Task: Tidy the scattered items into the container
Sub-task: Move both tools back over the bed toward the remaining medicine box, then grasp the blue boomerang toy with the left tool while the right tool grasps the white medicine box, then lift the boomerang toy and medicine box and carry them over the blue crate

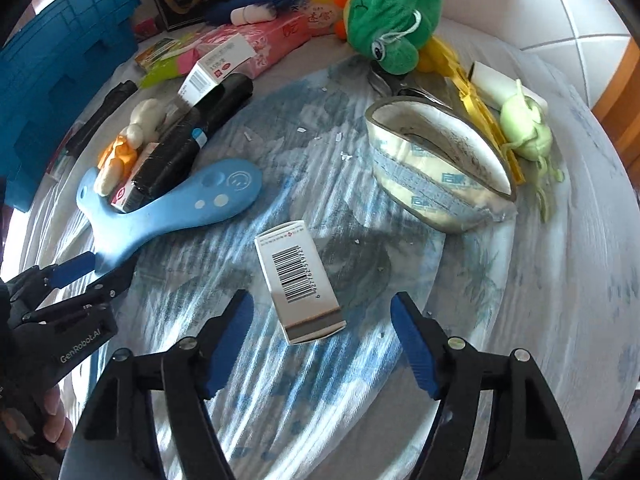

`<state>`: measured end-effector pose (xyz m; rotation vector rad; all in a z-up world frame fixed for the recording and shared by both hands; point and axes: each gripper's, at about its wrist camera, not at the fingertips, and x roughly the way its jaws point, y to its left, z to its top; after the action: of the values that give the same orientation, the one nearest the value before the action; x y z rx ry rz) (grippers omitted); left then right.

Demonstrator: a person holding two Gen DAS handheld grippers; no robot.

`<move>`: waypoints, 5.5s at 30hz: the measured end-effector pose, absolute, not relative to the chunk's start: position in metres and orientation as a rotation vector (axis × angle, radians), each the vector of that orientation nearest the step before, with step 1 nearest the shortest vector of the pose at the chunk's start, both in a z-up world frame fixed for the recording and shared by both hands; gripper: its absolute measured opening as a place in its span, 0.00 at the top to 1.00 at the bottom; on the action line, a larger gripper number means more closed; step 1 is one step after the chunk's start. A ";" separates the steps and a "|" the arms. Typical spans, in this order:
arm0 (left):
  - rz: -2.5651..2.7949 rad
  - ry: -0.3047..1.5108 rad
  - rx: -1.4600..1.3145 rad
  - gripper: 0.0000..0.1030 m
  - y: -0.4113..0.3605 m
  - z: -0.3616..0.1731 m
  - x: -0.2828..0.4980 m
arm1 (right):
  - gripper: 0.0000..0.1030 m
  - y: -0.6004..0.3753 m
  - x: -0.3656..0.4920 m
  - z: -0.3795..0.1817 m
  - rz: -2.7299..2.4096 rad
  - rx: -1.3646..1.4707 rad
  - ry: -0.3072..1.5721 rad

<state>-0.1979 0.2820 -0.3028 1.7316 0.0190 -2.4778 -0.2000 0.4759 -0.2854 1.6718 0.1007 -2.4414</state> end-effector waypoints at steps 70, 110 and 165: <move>-2.574 0.229 1.669 0.58 0.250 -0.301 -0.194 | 0.52 0.468 -0.195 -0.302 -2.408 1.560 0.099; -2.662 0.062 1.419 0.63 0.287 -0.247 -0.155 | 0.71 0.452 -0.177 -0.271 -2.527 1.337 0.291; -2.591 -0.074 1.237 0.91 0.282 -0.226 -0.149 | 0.71 0.436 -0.176 -0.236 -2.495 1.202 0.291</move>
<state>-0.1486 0.2821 -0.2262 1.2374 -0.0742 -2.5914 -0.1759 0.4358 -0.2356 1.2025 0.2914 -2.4945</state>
